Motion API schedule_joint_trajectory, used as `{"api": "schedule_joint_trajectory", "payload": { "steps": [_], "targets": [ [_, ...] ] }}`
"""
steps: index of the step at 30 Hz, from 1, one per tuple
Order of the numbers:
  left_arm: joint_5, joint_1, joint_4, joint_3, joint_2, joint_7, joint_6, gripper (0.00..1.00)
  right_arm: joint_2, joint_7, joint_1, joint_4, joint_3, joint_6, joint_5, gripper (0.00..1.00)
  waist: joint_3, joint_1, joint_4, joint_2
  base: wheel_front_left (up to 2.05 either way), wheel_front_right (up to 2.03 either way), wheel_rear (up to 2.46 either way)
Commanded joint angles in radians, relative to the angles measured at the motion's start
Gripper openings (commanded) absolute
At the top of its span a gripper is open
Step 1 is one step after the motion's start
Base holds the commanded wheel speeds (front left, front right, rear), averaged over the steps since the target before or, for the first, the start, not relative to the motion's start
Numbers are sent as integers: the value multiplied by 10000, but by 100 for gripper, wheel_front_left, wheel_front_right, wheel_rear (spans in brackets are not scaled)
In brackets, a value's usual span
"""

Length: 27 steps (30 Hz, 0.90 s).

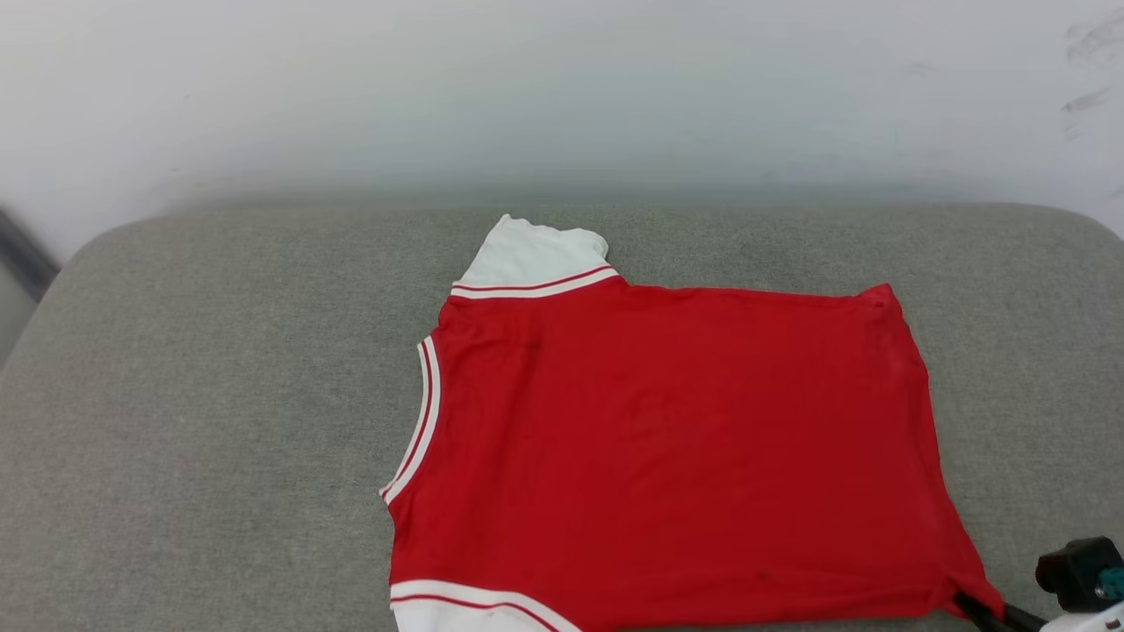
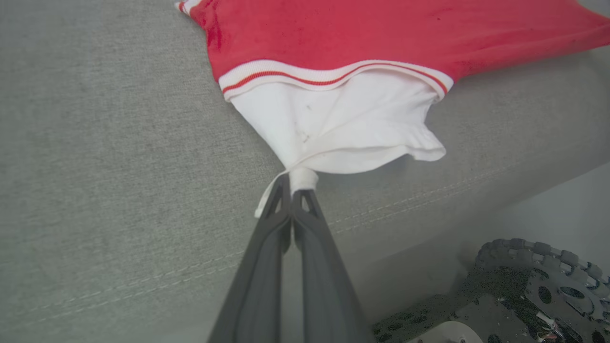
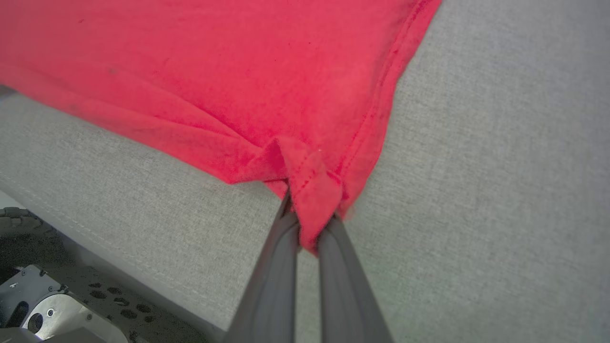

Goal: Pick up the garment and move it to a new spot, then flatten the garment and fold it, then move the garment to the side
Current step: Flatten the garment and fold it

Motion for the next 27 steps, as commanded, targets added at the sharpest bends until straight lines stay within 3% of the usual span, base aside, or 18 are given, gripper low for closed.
{"api": "schedule_joint_trajectory", "payload": {
  "steps": [1, 9, 21, 27],
  "targets": [
    [-63, 168, -53, -44, -16, 57, 19, 0, 110, 131, 379, -185, -309, -15, -125, 0, -41, 4, 27, 0, 0, 0, 0],
    [415, -641, 157, -37, -146, 37, -190, 0, 696, 1085, 1273, -1489, -1700, -13, -771, 0, 164, 4, 95, 0, 0, 0, 0],
    [1444, -3478, 753, 483, -125, 203, -1102, 0, 1196, 1710, 462, -2639, -3186, -13, -1190, 0, 987, 4, -157, 0, 0, 0, 0],
    [1784, -4826, 1255, 649, -354, 361, -1564, 0, 1313, 1900, -66, -2851, -3269, -13, -1286, 0, 1546, 4, -390, 0, 0, 0, 0]
  ]
}}
